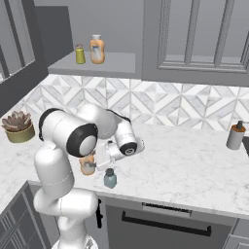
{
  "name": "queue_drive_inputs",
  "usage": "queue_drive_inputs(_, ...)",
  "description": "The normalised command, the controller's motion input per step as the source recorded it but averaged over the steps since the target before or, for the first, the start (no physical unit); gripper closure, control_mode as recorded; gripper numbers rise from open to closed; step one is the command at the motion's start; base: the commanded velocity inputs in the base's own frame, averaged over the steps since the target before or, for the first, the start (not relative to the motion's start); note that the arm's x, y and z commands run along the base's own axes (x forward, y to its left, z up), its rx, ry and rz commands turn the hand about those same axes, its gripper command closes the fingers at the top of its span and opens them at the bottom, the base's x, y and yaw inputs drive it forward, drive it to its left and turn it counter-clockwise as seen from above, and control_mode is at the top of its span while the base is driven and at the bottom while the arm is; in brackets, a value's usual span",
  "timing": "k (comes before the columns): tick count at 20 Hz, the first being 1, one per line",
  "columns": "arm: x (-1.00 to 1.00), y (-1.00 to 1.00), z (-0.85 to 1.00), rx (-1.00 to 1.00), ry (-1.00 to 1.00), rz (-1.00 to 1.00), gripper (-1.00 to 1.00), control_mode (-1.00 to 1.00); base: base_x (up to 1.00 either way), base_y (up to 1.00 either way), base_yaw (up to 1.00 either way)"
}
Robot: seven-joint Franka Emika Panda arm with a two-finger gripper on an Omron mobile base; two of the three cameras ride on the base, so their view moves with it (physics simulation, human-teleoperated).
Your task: Put the shaker and condiment bottle from the counter next to their counterparts in the cabinet.
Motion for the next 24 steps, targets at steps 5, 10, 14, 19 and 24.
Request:
queue_drive_inputs(5,0.00,0.59,-0.20,0.00,0.06,0.01,1.00,-1.00,0.00,0.00,0.00)
queue_drive_inputs(10,0.01,0.00,0.23,0.01,0.02,-0.18,1.00,-1.00,0.00,0.00,0.00)
queue_drive_inputs(14,0.00,0.00,0.65,0.01,0.02,-0.40,1.00,-1.00,0.00,0.00,0.00)
queue_drive_inputs(19,0.02,0.00,0.91,-0.05,-0.11,-0.42,1.00,-1.00,0.00,0.00,0.00)
queue_drive_inputs(24,-0.37,0.00,0.93,-0.10,-0.32,-0.48,1.00,-1.00,0.00,0.00,0.00)
